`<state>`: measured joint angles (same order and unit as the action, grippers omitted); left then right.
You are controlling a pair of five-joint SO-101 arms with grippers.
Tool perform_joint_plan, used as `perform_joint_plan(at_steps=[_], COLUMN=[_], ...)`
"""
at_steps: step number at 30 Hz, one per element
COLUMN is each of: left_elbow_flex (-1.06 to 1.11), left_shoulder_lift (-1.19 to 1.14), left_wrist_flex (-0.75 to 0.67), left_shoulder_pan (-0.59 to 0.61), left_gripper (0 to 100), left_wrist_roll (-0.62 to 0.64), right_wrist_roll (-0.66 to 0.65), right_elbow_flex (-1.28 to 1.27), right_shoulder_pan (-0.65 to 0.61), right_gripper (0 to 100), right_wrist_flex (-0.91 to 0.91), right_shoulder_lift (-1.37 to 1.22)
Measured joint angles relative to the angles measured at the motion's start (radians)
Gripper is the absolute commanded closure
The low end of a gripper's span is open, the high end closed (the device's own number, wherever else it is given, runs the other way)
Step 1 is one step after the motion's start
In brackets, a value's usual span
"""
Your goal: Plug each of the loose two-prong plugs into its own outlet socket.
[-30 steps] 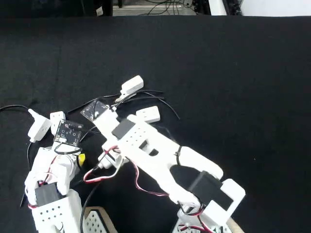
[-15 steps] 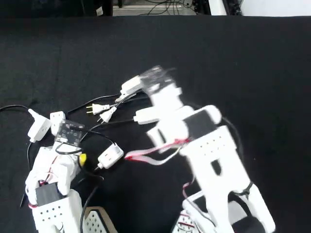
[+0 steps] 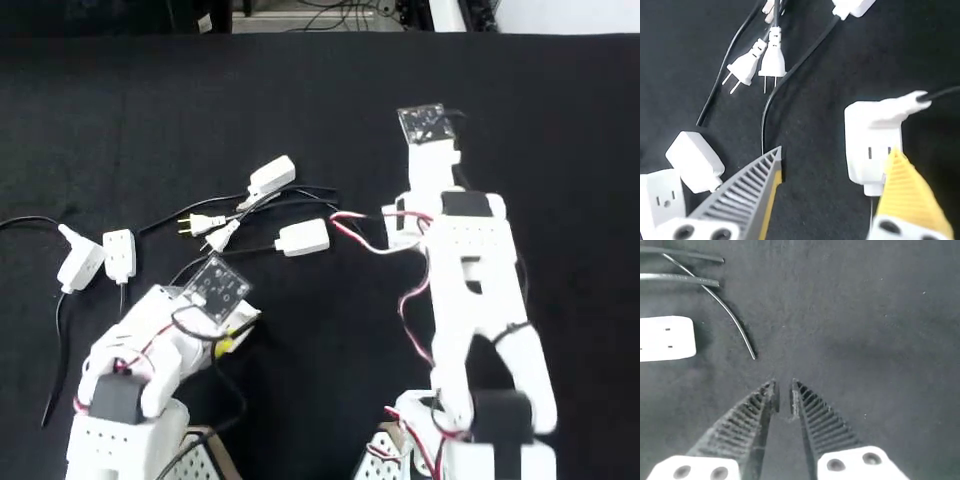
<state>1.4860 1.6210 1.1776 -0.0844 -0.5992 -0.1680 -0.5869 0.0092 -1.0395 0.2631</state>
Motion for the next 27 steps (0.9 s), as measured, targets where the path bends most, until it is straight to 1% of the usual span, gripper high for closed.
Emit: perform_joint_plan(at_steps=[5,9,11,13,17,19,20,22,24,25,27], left_elbow_flex=[-0.084,-0.146,-0.193,-0.285,-0.493,-0.529,-0.534,-0.537,-0.523,-0.509,-0.491], left_shoulder_lift=[-0.321,-0.692,-0.885,-1.068,-1.327,-1.378,-1.384,-1.379,-1.33,-1.295,-1.204], left_wrist_flex=[-0.157,-0.377,-0.442,-0.417,-0.299,-0.276,-0.273,-0.273,-0.273,-0.275,-0.258], left_shoulder_pan=[-0.029,-0.08,-0.086,-0.077,-0.074,-0.075,-0.077,-0.077,-0.066,-0.051,0.028], left_gripper=[69,69,69,72,87,95,98,96,96,97,97], left_wrist_roll=[0.006,0.009,0.008,0.011,0.009,-0.015,-0.026,-0.032,-0.034,-0.035,-0.035], right_wrist_roll=[-0.005,-0.005,-0.005,-0.005,-0.005,-0.005,-0.005,-0.005,-0.005,-0.005,-0.005], right_elbow_flex=[0.032,0.034,0.034,0.034,0.034,0.034,0.034,0.034,0.034,0.034,0.034], right_shoulder_pan=[0.0,0.0,0.0,0.0,0.0,0.0,0.0,0.0,0.0,0.0,0.0], right_gripper=[96.0,96.0,96.0,96.0,96.0,96.0,96.0,96.0,96.0,96.0,96.0], right_wrist_flex=[0.0,0.0,0.0,0.0,0.014,0.021,0.021,0.023,0.023,0.023,0.023], right_shoulder_lift=[-0.06,-0.06,-0.06,-0.061,-0.071,-0.074,-0.074,-0.074,-0.075,-0.075,-0.077])
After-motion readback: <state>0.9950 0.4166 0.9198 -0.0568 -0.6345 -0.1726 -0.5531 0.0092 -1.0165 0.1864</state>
